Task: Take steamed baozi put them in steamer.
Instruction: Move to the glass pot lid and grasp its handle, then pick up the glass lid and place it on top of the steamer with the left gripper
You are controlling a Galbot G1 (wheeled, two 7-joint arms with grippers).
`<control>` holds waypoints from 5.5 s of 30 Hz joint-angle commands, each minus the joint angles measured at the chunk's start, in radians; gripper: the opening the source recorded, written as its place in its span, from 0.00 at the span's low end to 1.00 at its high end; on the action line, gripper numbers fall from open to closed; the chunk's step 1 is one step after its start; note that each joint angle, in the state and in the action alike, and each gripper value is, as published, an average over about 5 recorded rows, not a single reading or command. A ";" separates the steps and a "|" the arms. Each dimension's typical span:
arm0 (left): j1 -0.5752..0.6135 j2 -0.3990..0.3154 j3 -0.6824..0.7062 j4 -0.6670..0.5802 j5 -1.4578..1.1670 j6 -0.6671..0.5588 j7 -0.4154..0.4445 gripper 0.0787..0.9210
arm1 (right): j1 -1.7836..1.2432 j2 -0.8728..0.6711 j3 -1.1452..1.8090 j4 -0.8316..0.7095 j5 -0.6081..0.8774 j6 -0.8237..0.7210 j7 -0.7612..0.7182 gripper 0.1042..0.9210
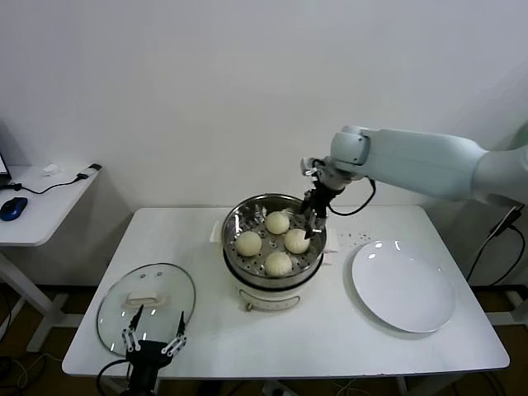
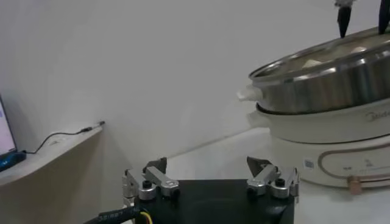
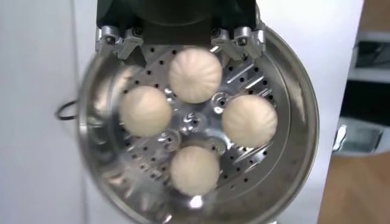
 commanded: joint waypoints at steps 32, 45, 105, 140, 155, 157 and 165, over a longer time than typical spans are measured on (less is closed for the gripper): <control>0.017 -0.026 -0.067 -0.075 0.300 0.000 0.024 0.88 | -1.967 -0.338 2.141 0.507 -0.174 0.496 0.603 0.88; -0.045 -0.011 -0.195 0.064 1.129 0.001 -0.043 0.88 | -2.176 -0.125 2.300 0.560 -0.277 0.485 0.606 0.88; -0.480 0.037 -0.167 0.566 1.141 0.056 -0.114 0.35 | -2.175 0.039 2.327 0.420 -0.500 0.539 0.594 0.88; -0.579 0.410 0.401 -0.157 1.155 0.748 0.306 0.09 | -2.038 0.017 2.294 0.309 -0.551 0.553 0.621 0.88; -0.859 0.106 0.709 0.075 1.352 0.836 0.465 0.09 | -2.040 0.016 2.321 0.275 -0.563 0.572 0.622 0.88; -0.874 0.070 0.719 0.111 1.359 0.837 0.456 0.09 | -2.042 0.017 2.324 0.275 -0.563 0.573 0.621 0.88; -0.920 -0.021 0.750 0.261 1.368 0.835 0.424 0.09 | -2.044 0.020 2.329 0.275 -0.564 0.579 0.617 0.88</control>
